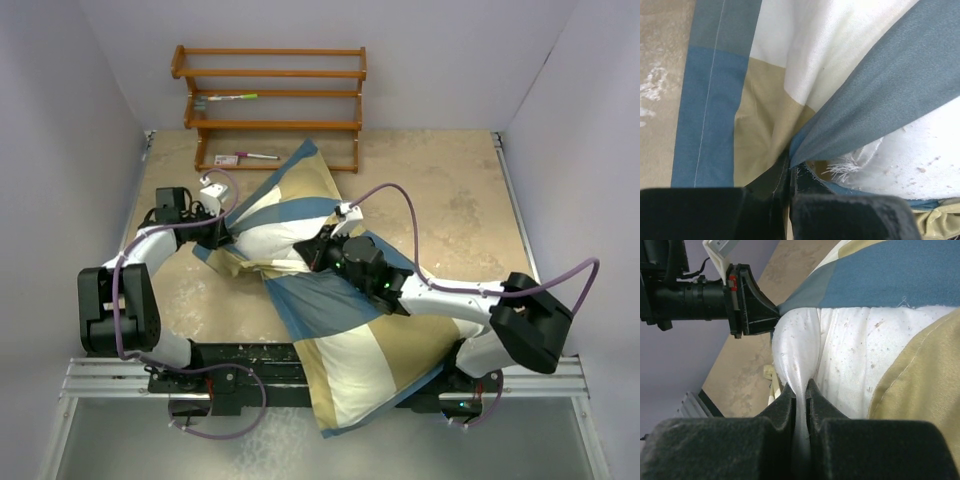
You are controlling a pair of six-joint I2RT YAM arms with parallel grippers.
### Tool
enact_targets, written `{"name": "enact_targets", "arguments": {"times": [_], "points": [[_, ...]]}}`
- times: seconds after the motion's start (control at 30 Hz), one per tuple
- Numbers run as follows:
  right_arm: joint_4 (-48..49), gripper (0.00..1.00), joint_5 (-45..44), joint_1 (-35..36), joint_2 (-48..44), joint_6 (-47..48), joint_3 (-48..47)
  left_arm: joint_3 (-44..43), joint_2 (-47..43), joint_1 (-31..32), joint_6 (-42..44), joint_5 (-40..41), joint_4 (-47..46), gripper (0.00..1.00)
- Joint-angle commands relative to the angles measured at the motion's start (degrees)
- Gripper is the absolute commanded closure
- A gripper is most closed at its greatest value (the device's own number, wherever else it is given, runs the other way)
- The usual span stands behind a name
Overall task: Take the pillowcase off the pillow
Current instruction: Remove the pillow from the pillowcase.
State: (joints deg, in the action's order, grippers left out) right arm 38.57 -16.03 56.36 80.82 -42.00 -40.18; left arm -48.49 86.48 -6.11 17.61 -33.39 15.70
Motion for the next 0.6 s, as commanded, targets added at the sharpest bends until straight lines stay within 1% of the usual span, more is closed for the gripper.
{"name": "enact_targets", "arguments": {"times": [0.0,0.1,0.17,0.2,0.3,0.37,0.4,0.43,0.5,0.57], "points": [[-0.8,1.0,1.7,-1.9,0.6,5.5,-8.9,-0.1,-1.6,-6.6,4.1,14.5,-1.0,1.0],[-2.2,1.0,4.2,-1.9,2.2,11.3,-11.0,-2.0,-1.3,-6.5,1.1,10.9,3.0,1.0],[-7.9,1.0,4.6,-1.9,2.6,18.3,-14.8,-2.4,-1.4,-6.5,0.2,9.0,4.5,1.0],[-10.5,0.93,3.5,-1.8,3.1,23.0,-17.8,-2.2,-1.7,-6.5,-0.3,8.3,4.9,1.0],[-16.7,0.46,5.5,-1.3,5.4,33.9,-27.6,-2.1,-1.9,-6.4,-1.6,6.1,6.0,1.0],[-21.6,0.25,7.8,-1.1,8.1,38.9,-33.6,-2.7,-1.4,-6.4,-2.5,4.7,7.2,1.0],[-23.9,0.19,9.8,-1.0,9.8,41.1,-36.2,-3.0,-1.4,-6.5,-2.9,4.1,7.6,1.0],[-26.1,0.17,12.1,-0.9,11.3,42.8,-38.4,-3.1,-1.6,-6.5,-3.3,3.3,8.1,1.0],[-30.7,0.16,17.1,-0.7,14.4,45.8,-41.8,-3.3,-2.4,-6.5,-3.8,2.5,8.5,1.0],[-32.8,0.15,19.6,0.0,17.0,48.3,-43.9,-3.8,-2.7,-6.5,-4.3,2.1,8.9,1.0]]}}
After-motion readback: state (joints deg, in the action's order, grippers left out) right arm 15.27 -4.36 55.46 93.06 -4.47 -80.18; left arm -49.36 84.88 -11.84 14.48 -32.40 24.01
